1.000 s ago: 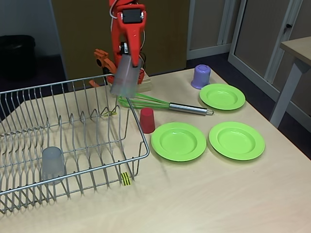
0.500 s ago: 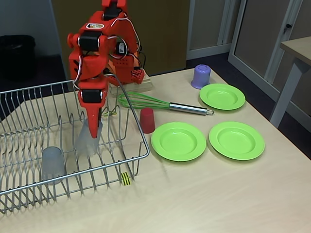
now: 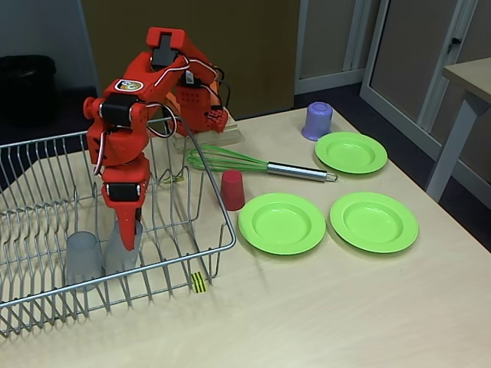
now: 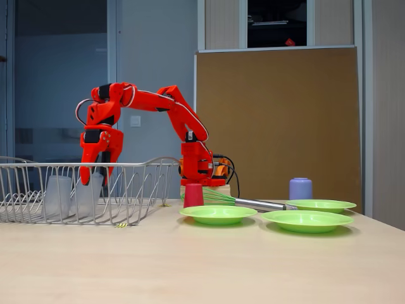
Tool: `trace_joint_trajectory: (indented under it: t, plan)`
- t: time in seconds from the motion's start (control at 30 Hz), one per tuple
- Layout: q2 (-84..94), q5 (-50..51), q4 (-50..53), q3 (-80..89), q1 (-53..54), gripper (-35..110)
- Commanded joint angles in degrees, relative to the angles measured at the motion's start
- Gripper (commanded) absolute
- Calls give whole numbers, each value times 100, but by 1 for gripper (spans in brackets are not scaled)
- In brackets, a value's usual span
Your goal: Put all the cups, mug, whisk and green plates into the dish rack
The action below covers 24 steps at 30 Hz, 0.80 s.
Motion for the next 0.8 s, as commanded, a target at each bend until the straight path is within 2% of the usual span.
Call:
trace_joint_trajectory:
  t: [0.0, 0.4, 0.77]
  plan:
    - [70, -132, 114, -132, 141, 16]
    - [-44, -413, 281, -176, 316, 36]
    - [53, -457, 492, -290, 352, 37]
